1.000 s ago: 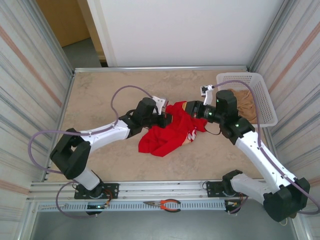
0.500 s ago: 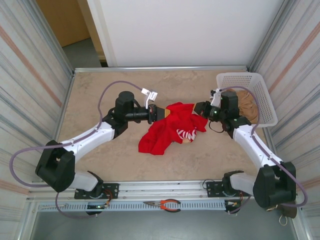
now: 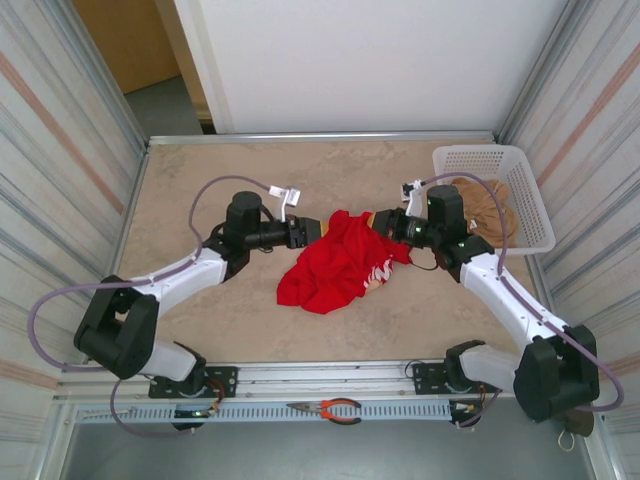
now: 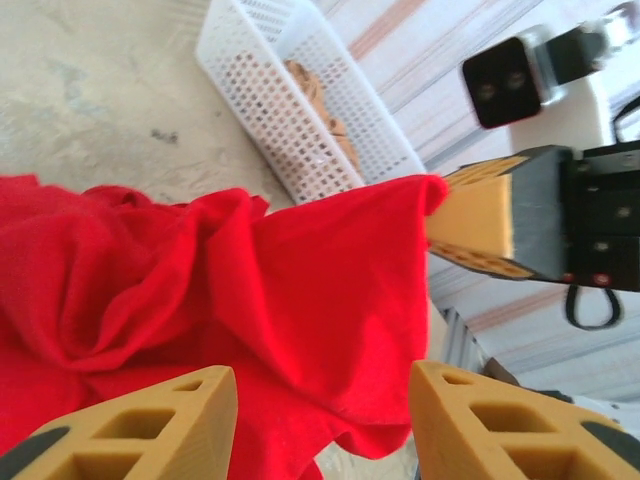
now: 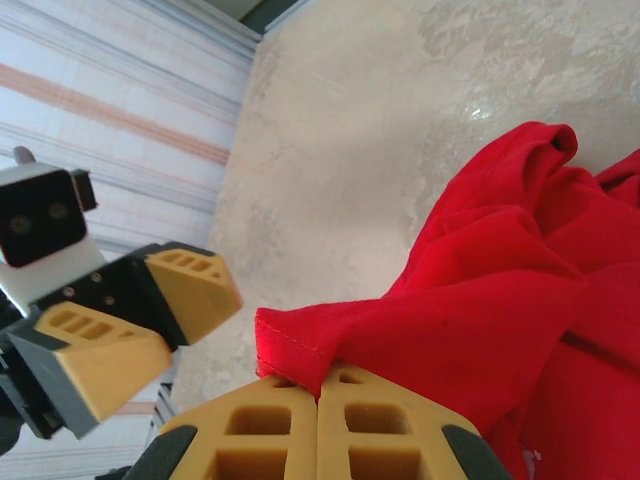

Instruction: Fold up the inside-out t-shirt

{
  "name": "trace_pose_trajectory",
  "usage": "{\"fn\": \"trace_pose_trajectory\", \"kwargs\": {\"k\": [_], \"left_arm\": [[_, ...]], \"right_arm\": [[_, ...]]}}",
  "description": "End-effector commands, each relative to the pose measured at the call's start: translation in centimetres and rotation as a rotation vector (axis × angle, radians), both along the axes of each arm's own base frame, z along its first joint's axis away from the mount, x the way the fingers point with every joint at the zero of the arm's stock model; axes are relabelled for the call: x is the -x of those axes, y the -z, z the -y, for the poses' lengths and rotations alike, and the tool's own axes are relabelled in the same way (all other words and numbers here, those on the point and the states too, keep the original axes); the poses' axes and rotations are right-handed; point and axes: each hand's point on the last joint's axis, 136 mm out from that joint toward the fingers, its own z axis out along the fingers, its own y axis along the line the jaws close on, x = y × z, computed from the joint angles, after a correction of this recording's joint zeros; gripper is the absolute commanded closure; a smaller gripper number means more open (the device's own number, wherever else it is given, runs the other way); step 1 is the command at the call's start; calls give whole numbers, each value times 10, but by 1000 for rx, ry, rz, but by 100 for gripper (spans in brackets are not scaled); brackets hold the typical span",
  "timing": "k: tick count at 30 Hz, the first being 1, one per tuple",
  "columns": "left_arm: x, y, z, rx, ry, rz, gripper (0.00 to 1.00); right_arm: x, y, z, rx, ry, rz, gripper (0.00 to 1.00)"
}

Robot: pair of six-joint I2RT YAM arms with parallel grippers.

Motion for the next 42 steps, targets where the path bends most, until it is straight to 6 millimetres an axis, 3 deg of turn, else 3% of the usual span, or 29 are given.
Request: {"fn": "trace_pose_trajectory", "kwargs": {"k": [1, 9, 17, 20, 22, 26, 28, 37, 41, 42], "left_arm": [[10, -4, -1, -108, -94, 99, 48], [47, 1, 39, -228, -137, 231, 38], [39, 40, 50, -346, -191, 174, 36], [34, 46, 58, -360, -174, 163, 37], [29, 47, 61, -339, -156, 149, 45], [15, 39, 57, -211, -113, 112, 86], [11, 31, 50, -147, -87, 107, 100], [20, -14, 28, 184, 179, 62, 100], [29, -19, 31, 211, 266, 44, 100], [31, -21, 31, 215, 278, 48, 100]], "right_arm": [[5, -10, -3, 6, -6, 26, 100], [11, -18, -14, 33, -12, 47, 100], [10, -20, -23, 39, -16, 50, 100], [7, -20, -24, 36, -14, 45, 100], [5, -18, -25, 41, -11, 42, 100], [-4, -10, -21, 58, 16, 23, 100], [-11, -4, -15, 63, 40, 11, 100], [-47, 38, 5, 73, 95, -82, 100], [-40, 26, 1, 47, 28, -57, 61], [-35, 19, 1, 49, 19, -40, 56]]}}
